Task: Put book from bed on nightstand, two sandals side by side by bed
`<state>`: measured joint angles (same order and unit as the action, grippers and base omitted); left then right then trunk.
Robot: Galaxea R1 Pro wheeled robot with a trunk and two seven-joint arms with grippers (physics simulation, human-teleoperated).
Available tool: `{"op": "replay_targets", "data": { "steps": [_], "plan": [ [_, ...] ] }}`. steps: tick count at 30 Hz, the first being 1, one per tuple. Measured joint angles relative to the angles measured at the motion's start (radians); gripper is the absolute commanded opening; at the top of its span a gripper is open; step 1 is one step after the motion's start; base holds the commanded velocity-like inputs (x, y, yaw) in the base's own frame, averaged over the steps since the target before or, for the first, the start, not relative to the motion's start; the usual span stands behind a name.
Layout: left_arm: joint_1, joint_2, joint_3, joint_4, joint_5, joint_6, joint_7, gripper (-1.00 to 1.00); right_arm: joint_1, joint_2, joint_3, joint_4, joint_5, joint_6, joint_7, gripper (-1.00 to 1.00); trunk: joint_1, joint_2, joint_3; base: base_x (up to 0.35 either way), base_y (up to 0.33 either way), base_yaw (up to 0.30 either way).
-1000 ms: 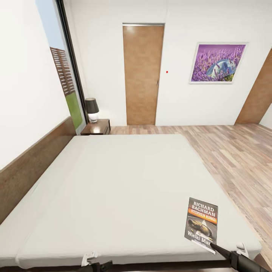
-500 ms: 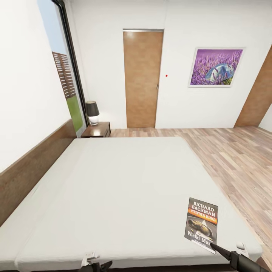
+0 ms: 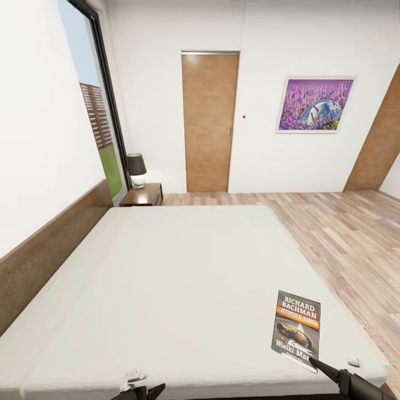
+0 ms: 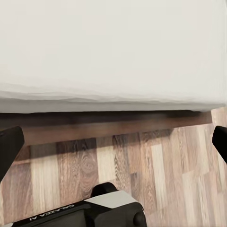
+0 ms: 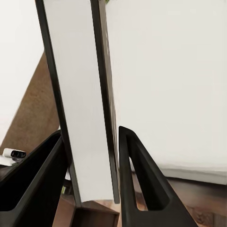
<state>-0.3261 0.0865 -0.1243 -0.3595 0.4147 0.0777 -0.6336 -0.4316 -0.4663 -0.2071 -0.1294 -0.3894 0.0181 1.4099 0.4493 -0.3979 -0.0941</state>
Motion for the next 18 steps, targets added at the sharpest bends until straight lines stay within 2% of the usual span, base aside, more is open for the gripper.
{"op": "replay_targets", "data": {
  "steps": [18],
  "plan": [
    [0.000, 0.000, 0.000, 0.000, 0.000, 0.000, 0.000, 1.00, 0.000, 0.000, 0.000, 0.000, 0.000, 0.000, 0.000, -1.00, 0.000, 0.000, 0.029, 0.000, 0.000, 0.000]
  ]
}}
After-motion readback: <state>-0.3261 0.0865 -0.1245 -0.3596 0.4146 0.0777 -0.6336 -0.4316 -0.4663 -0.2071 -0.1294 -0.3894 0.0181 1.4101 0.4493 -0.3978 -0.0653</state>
